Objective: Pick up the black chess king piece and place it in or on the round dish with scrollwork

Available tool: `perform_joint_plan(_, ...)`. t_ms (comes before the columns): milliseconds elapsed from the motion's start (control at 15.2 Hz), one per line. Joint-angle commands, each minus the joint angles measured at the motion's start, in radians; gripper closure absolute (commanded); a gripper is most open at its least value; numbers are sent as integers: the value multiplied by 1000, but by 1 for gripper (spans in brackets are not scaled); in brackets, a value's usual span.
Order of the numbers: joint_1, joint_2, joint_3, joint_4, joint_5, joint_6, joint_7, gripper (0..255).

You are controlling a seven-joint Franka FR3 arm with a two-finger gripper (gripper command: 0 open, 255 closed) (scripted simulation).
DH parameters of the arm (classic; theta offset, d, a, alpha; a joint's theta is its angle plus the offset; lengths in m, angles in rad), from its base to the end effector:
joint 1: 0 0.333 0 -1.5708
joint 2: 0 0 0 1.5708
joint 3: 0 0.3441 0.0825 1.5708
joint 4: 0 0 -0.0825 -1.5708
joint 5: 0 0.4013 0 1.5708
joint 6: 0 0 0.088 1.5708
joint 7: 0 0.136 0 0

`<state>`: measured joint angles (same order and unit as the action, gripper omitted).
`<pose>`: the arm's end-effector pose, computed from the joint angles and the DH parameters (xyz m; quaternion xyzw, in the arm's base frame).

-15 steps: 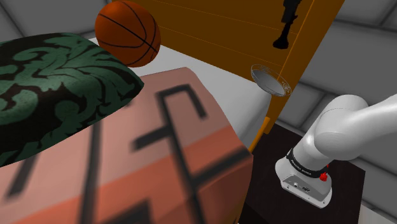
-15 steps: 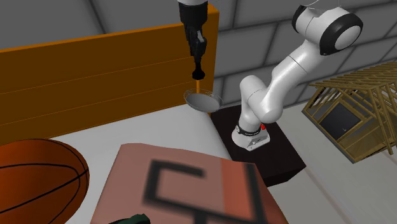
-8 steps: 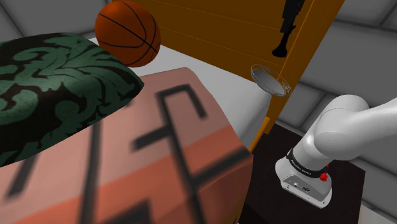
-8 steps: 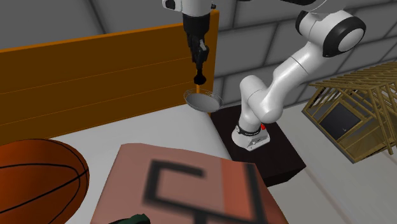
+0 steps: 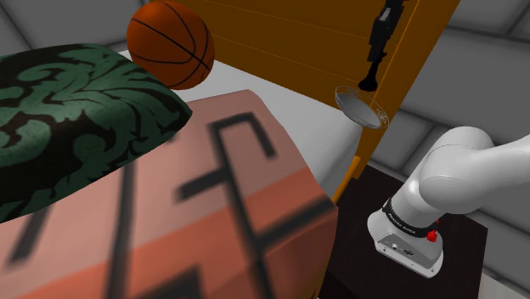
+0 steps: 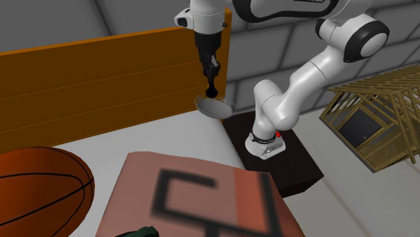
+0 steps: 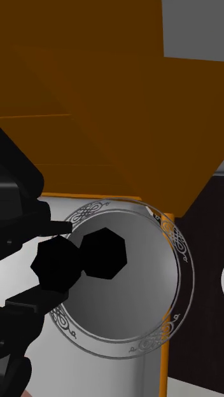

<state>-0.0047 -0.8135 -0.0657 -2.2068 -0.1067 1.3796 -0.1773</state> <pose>0.2715 -0.0444 0.6436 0.9981 0.0541 -0.0108 0.0275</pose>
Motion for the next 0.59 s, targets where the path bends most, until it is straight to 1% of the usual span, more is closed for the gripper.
perform_joint_plan(0, -6, -7, -11, -49, -5, 24, 1, 255)
perform_joint_plan(264, -10, -29, -12, -121, -7, 74, 3, 255)
perform_joint_plan(528, -13, -29, -10, -121, -5, 74, 1, 255)
